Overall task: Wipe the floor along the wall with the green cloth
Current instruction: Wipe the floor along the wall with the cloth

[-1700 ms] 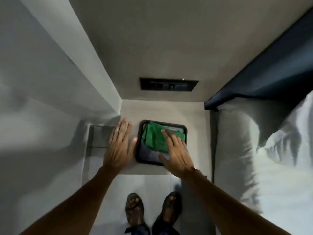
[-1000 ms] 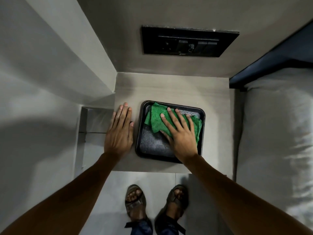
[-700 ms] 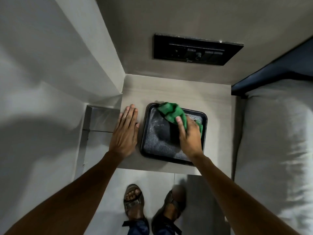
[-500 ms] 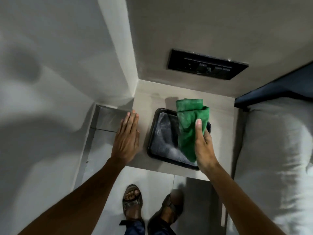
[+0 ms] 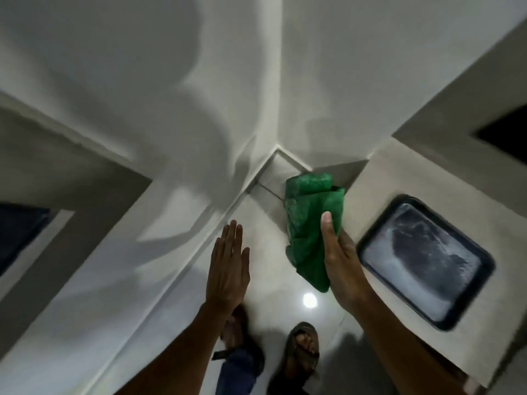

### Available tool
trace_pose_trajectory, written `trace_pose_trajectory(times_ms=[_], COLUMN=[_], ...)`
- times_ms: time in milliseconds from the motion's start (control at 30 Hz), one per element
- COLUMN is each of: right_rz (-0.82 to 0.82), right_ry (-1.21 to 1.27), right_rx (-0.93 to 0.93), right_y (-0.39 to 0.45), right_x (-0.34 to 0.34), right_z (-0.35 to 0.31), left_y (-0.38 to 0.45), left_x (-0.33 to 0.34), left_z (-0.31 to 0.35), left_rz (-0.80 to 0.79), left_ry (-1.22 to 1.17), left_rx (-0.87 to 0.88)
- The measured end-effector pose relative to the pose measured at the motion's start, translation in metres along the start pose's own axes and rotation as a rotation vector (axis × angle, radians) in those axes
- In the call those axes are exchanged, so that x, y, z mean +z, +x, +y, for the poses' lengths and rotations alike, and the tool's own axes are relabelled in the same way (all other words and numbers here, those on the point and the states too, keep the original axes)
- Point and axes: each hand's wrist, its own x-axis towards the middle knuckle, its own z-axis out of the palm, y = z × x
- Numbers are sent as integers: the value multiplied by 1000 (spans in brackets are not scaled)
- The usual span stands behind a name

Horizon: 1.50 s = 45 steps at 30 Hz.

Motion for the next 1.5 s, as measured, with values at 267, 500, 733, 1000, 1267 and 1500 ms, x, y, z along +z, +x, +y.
trace_pose_trajectory(times_ms=[267,500,733,1000,1267,1500], right_rz=[-139,-264,-664,-678,-535,-478], right_ry=[-268,-672,-1476,-1499,-1619,-1461], right_rx=[1,-486,-1051,-797,-926,-850], right_y=[82,185,280,274,339,285], right_x=[70,72,72,77,60,105], right_z=[117,259,411,462,422,466], left_y=[-46,-55,-84,-87,-83,-85], left_x=[80,187,267,310,315,315], left_z=[-107,-208,-269,-289,-288,-288], left_rz=[50,13,134,248,352,336], left_ry=[-59,-66,-51,117,164,175], left_rx=[-245,-330,-328,-385,-359,-363])
